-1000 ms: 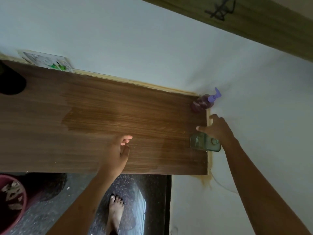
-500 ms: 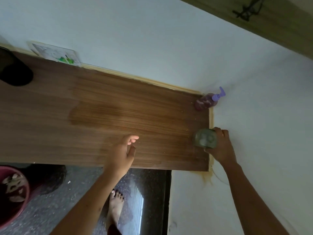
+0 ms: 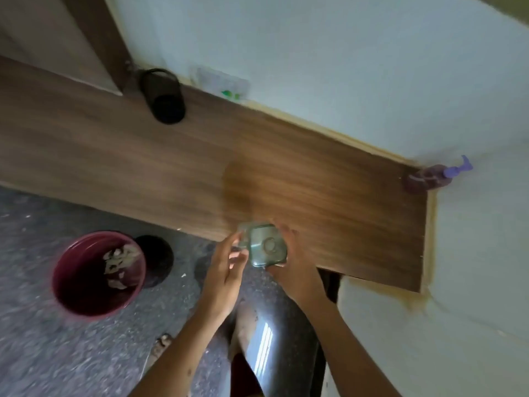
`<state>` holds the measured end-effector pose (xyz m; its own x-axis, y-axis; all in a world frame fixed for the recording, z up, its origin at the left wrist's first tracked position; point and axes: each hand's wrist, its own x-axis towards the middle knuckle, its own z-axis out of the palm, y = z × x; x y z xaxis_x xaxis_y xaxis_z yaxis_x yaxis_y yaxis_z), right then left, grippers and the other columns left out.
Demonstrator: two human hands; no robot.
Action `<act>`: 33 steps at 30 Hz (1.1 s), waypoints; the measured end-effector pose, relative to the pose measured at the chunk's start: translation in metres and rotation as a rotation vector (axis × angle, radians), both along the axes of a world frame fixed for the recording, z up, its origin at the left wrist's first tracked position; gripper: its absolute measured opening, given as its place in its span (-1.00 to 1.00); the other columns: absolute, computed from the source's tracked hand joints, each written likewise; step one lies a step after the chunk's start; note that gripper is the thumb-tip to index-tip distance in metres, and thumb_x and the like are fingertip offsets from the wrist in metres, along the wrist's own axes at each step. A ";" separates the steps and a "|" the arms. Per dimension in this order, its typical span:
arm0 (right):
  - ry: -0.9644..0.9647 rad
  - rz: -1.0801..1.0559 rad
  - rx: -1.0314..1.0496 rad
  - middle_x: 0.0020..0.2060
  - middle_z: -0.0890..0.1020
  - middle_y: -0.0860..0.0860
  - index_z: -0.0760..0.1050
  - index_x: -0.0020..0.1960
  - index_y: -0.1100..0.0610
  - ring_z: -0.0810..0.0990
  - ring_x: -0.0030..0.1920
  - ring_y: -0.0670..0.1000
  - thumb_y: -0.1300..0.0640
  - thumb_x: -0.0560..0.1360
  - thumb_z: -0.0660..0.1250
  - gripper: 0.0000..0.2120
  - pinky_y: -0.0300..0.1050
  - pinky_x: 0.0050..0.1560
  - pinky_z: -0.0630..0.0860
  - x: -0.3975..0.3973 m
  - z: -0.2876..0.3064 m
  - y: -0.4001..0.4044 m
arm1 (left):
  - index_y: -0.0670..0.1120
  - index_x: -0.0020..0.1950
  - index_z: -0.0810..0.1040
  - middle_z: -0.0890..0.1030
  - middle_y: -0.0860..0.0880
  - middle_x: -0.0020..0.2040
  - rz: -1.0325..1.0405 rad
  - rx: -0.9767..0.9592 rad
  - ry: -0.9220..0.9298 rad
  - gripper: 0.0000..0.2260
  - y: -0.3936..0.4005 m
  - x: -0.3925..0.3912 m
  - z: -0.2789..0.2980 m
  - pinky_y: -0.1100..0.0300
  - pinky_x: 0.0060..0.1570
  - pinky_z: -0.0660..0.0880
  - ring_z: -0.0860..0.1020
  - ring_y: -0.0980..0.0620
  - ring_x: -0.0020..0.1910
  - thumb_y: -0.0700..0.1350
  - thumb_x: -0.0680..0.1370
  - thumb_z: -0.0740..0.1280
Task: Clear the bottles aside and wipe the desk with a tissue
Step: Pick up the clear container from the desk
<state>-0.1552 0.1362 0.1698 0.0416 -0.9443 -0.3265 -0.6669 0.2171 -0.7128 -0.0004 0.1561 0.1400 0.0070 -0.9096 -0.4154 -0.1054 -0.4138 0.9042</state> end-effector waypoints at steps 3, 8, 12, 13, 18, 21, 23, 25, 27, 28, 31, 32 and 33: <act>-0.061 0.051 -0.020 0.21 0.43 -0.05 0.31 0.42 -0.04 0.49 0.15 -0.09 0.37 0.28 0.42 -0.22 -0.37 0.08 0.44 0.065 -0.006 0.010 | 0.03 0.35 0.41 0.49 0.04 0.27 0.134 0.013 0.005 -0.50 0.020 0.052 -0.001 0.51 0.03 0.38 0.51 0.32 0.07 0.20 0.46 0.19; -0.140 0.150 0.055 0.27 0.41 -0.03 0.27 0.44 -0.03 0.39 0.16 -0.23 0.34 0.33 0.44 -0.24 -0.55 0.10 0.31 0.170 -0.029 0.028 | 0.01 0.38 0.40 0.41 0.07 0.27 0.236 0.044 -0.064 -0.61 0.056 0.150 -0.010 0.37 0.14 0.40 0.44 0.34 0.20 0.09 0.58 0.21; -0.191 0.242 0.151 0.27 0.34 -0.06 0.23 0.46 -0.04 0.39 0.26 -0.08 0.36 0.34 0.40 -0.22 -0.42 0.18 0.37 0.241 -0.075 0.040 | 0.10 0.38 0.42 0.42 -0.06 0.24 0.317 0.153 -0.105 -0.52 0.079 0.217 -0.059 -0.13 0.26 0.45 0.47 -0.05 0.27 0.27 0.52 0.14; -0.201 0.254 0.189 0.24 0.33 -0.08 0.22 0.46 -0.06 0.39 0.25 -0.07 0.37 0.34 0.40 -0.21 -0.49 0.14 0.34 0.256 -0.090 0.043 | 0.10 0.38 0.42 0.43 -0.05 0.25 0.341 0.186 -0.111 -0.51 0.083 0.230 -0.073 -0.16 0.28 0.43 0.47 -0.05 0.28 0.27 0.52 0.13; -0.181 0.316 0.328 0.35 0.38 0.06 0.21 0.48 -0.03 0.41 0.33 0.02 0.32 0.37 0.43 -0.23 -0.15 0.30 0.41 0.318 -0.187 0.041 | 0.11 0.33 0.48 0.50 -0.04 0.27 0.488 0.372 -0.002 -0.39 0.088 0.282 -0.155 -0.18 0.27 0.44 0.51 -0.04 0.27 0.43 0.42 0.18; -0.182 0.383 0.389 0.41 0.35 0.08 0.21 0.49 0.02 0.35 0.40 0.03 0.36 0.43 0.35 -0.30 -0.06 0.39 0.34 0.343 -0.255 0.031 | 0.04 0.32 0.50 0.56 -0.06 0.25 0.502 0.461 -0.005 -0.24 0.082 0.308 -0.222 -0.16 0.30 0.42 0.52 -0.05 0.25 0.51 0.33 0.16; -0.167 0.389 0.447 0.42 0.33 0.07 0.21 0.49 -0.01 0.33 0.41 0.03 0.34 0.46 0.30 -0.33 -0.03 0.41 0.33 0.360 -0.295 0.025 | 0.04 0.35 0.49 0.55 -0.05 0.28 0.503 0.524 -0.012 -0.16 0.078 0.321 -0.262 -0.13 0.34 0.37 0.50 -0.05 0.27 0.56 0.28 0.12; -0.136 0.375 0.502 0.42 0.32 0.09 0.19 0.49 -0.03 0.33 0.41 0.05 0.33 0.46 0.26 -0.34 -0.01 0.40 0.33 0.376 -0.334 0.019 | 0.03 0.37 0.46 0.54 -0.07 0.30 0.496 0.566 -0.014 -0.15 0.070 0.332 -0.298 -0.13 0.36 0.35 0.49 -0.08 0.28 0.54 0.29 0.07; -0.120 0.376 0.550 0.42 0.33 0.10 0.18 0.50 -0.03 0.33 0.41 0.09 0.32 0.47 0.23 -0.34 0.04 0.40 0.33 0.390 -0.369 0.015 | 0.00 0.38 0.45 0.54 -0.11 0.29 0.489 0.595 -0.017 -0.26 0.065 0.340 -0.333 -0.14 0.35 0.35 0.50 -0.12 0.27 0.47 0.42 0.04; -0.112 0.386 0.568 0.43 0.32 0.11 0.17 0.51 -0.01 0.33 0.41 0.10 0.32 0.48 0.22 -0.35 0.05 0.40 0.33 0.395 -0.385 0.014 | -0.01 0.38 0.45 0.54 -0.12 0.28 0.486 0.608 -0.012 -0.34 0.063 0.343 -0.348 -0.15 0.35 0.36 0.50 -0.13 0.26 0.41 0.50 0.03; -0.090 0.410 0.603 0.45 0.27 0.14 0.15 0.52 0.04 0.28 0.44 0.13 0.36 0.50 0.21 -0.35 0.06 0.43 0.29 0.406 -0.424 0.009 | 0.00 0.39 0.45 0.55 -0.13 0.28 0.493 0.647 0.040 -0.13 0.063 0.354 -0.399 -0.16 0.36 0.34 0.51 -0.14 0.26 0.57 0.34 0.02; -0.074 0.414 0.616 0.46 0.25 0.14 0.14 0.52 0.03 0.26 0.45 0.14 0.37 0.49 0.21 -0.35 0.07 0.43 0.28 0.409 -0.435 0.008 | 0.00 0.38 0.46 0.56 -0.14 0.28 0.512 0.667 0.068 -0.02 0.066 0.357 -0.420 -0.16 0.36 0.34 0.51 -0.15 0.26 0.64 0.22 0.03; -0.062 0.421 0.623 0.47 0.23 0.14 0.14 0.52 0.02 0.25 0.46 0.15 0.39 0.49 0.20 -0.34 0.08 0.44 0.27 0.411 -0.444 0.007 | 0.00 0.38 0.47 0.56 -0.15 0.27 0.512 0.676 0.091 0.02 0.071 0.360 -0.440 -0.15 0.36 0.34 0.51 -0.16 0.26 0.66 0.16 0.04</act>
<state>0.2557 0.1431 -0.2747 0.3935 -0.4864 -0.7801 -0.7453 0.3280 -0.5805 0.3595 0.2266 -0.3005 0.2902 -0.3601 -0.8866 0.3024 -0.8445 0.4420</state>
